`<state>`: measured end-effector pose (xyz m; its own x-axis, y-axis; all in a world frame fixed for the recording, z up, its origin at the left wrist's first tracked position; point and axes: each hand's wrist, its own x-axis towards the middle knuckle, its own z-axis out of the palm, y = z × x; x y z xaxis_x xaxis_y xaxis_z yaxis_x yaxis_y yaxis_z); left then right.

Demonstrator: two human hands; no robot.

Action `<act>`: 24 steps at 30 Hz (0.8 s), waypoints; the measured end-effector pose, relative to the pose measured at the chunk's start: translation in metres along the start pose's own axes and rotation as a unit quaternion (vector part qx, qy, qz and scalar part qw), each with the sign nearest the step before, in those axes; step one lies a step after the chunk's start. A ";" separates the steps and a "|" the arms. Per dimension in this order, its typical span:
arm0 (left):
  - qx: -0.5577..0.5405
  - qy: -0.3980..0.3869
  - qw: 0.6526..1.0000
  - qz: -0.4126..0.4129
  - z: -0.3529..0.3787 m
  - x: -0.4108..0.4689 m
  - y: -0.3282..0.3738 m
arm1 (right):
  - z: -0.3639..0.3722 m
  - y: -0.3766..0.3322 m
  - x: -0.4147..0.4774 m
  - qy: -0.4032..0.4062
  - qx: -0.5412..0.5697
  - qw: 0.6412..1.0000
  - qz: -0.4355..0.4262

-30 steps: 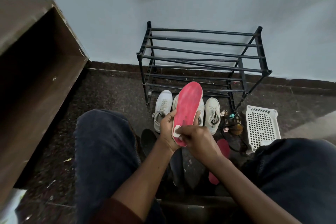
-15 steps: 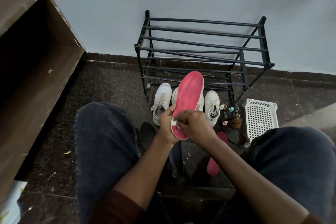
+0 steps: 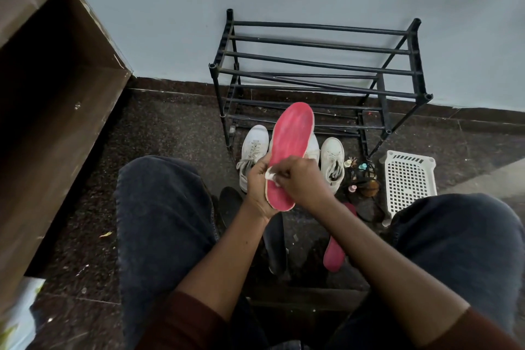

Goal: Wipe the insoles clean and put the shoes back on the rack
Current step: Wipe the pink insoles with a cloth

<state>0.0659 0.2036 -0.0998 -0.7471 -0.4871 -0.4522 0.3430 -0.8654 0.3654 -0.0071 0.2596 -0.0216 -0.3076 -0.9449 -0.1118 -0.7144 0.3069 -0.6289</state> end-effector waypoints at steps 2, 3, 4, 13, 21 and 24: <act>0.019 0.005 1.000 0.003 -0.004 0.000 0.000 | 0.010 -0.002 -0.012 -0.017 -0.013 0.999 -0.042; 0.020 0.007 1.000 0.002 -0.007 0.000 -0.001 | 0.011 -0.002 -0.018 -0.025 -0.021 0.998 -0.054; 0.015 0.009 1.000 -0.003 -0.010 0.000 -0.003 | 0.010 0.000 -0.021 -0.035 -0.026 0.997 -0.059; 0.015 0.013 1.000 -0.020 -0.010 0.002 0.000 | 0.007 0.007 -0.013 -0.011 -0.046 0.994 -0.100; 0.063 -0.026 0.998 -0.006 0.020 0.000 0.010 | -0.007 0.008 0.006 0.097 -0.034 0.994 -0.036; 0.067 -0.012 0.998 0.001 0.019 0.006 0.019 | -0.008 0.001 -0.017 0.051 -0.003 0.994 -0.097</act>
<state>0.0574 0.1868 -0.0803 -0.7601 -0.4844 -0.4332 0.2665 -0.8403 0.4720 -0.0081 0.2767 -0.0141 -0.2254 -0.9701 0.0904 -0.7706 0.1207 -0.6258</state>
